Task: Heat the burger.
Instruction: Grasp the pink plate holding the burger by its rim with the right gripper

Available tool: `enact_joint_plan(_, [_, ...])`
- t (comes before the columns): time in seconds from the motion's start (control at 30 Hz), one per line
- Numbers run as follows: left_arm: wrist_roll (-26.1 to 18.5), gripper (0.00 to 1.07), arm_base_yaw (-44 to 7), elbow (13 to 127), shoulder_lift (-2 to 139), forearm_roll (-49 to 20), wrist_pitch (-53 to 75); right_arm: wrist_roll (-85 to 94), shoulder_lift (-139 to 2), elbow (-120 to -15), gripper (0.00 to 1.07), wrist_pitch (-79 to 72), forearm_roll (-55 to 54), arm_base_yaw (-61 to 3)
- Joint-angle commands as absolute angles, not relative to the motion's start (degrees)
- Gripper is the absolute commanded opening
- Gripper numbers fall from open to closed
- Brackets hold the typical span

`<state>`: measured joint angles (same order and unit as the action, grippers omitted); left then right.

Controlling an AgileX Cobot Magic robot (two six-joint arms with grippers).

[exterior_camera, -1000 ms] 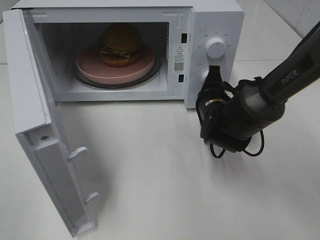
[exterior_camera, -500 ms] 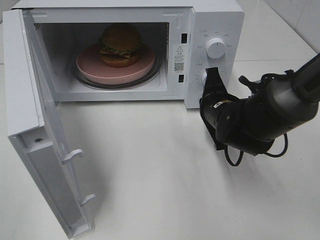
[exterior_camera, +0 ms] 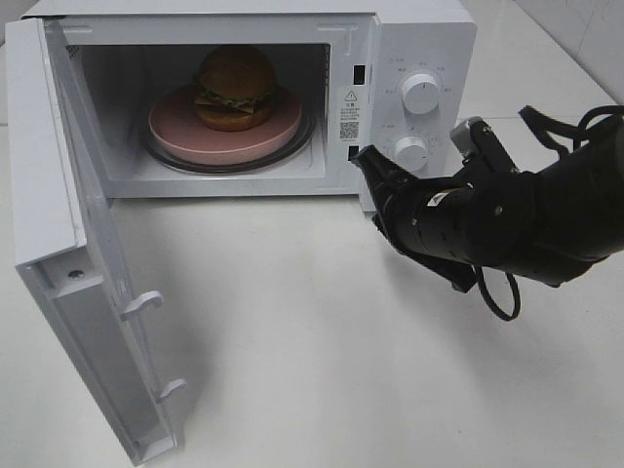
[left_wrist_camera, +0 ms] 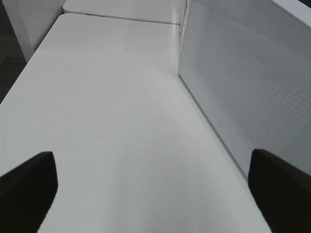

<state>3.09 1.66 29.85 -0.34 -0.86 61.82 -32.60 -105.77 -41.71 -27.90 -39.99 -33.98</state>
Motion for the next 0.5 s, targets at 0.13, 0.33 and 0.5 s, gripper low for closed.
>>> enact_joint_plan(0.13, [3.2,1.00,1.8,29.8,-1.2,-0.9,61.3,-21.9,-101.8,-41.7,0.00,-18.8,-33.3,-34.0])
enact_joint_plan(0.33, [3.2,1.00,1.8,29.8,-1.2,-0.9,61.3,-15.4,-98.7,-41.7,0.00,-8.3,-23.1,-34.0])
enact_joint_plan(0.5, [3.2,1.00,1.8,29.8,-1.2,-0.8,61.3,-13.7,-96.8,-42.7,0.00,1.9,-16.1,-34.0])
